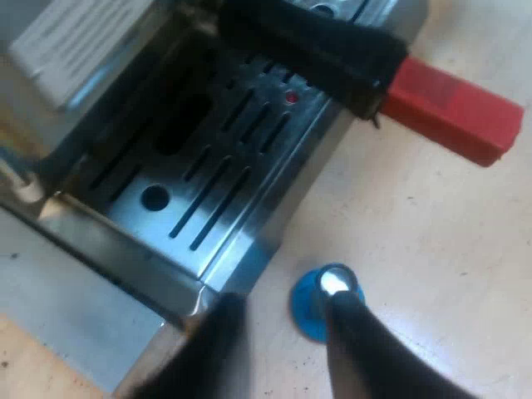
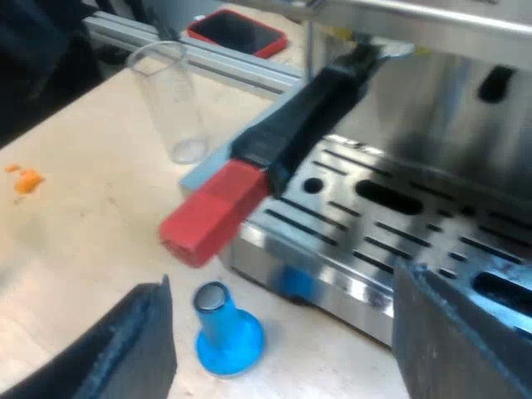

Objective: Put the handle in the coffee machine

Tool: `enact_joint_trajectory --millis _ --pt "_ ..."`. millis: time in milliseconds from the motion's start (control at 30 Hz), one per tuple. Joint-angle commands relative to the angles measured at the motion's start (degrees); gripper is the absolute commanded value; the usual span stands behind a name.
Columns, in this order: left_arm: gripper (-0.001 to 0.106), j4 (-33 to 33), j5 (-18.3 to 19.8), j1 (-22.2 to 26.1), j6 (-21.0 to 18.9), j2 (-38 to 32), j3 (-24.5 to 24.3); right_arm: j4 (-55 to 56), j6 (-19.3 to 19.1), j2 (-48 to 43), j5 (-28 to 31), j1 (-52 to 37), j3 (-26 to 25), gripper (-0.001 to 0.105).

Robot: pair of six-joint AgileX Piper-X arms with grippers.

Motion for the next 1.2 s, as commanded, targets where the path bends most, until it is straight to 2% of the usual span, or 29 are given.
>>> enact_joint_trajectory --millis 33,133,200,267,367,433,467,533,567,633,733,900,1067,1200 --pt "0.067 0.05 -0.24 1.79 -2.15 -2.45 -0.35 3.60 -0.17 -0.05 -2.29 -2.83 -2.55 0.059" --pt "0.076 -0.65 -0.24 3.14 -4.81 -4.64 -1.08 5.31 -0.17 -0.05 -3.75 -4.80 -4.51 0.059" --pt "0.081 -1.19 -0.37 3.78 -8.17 -5.96 -2.01 6.28 -0.17 -0.05 -4.24 -5.96 -5.71 0.059" --pt "0.087 -2.94 -0.39 4.68 -14.62 -7.05 -3.92 9.09 -0.17 -0.05 -4.27 -7.97 -7.72 0.059" --pt "0.092 -4.18 0.05 5.27 -19.69 -7.50 -6.74 13.31 -0.57 -0.18 -4.39 -10.58 -10.38 0.059" --pt "0.093 -4.57 0.12 5.26 -20.05 -7.49 -8.76 16.33 -0.79 -0.31 -4.54 -11.49 -12.38 0.059" --pt "0.093 -4.56 0.12 5.26 -20.50 -7.49 -10.01 18.41 -3.65 -0.36 -4.62 -11.86 -13.87 0.059" --pt "0.093 -5.17 -0.50 5.26 -22.51 -7.49 -11.25 21.03 -6.86 -0.33 -4.16 -13.00 -15.70 0.059" --pt "0.093 -5.63 -1.88 5.26 -23.87 -7.98 -12.00 22.66 -6.94 -0.48 -3.95 -13.91 -17.12 0.059" --pt "0.093 -6.14 -5.75 5.26 -24.84 -8.73 -12.53 25.06 -6.71 -0.59 -3.09 -15.81 -18.62 0.059" --pt "0.093 -6.40 -9.20 5.26 -24.51 -10.82 -12.53 29.03 -6.23 -2.01 -2.50 -21.44 -20.11 0.059" --pt "0.093 -6.28 -9.68 5.26 -23.71 -15.38 -12.53 32.32 -4.78 -5.54 -3.34 -32.17 -20.10 0.059" --pt "0.093 -6.28 -10.12 5.26 -23.71 -19.70 -12.53 35.70 -4.51 -9.38 -7.16 -48.16 -20.10 0.059" --pt "0.093 -5.70 -10.12 5.26 -23.71 -22.14 -12.53 38.57 -4.28 -12.33 -7.16 -56.89 -20.10 0.059"
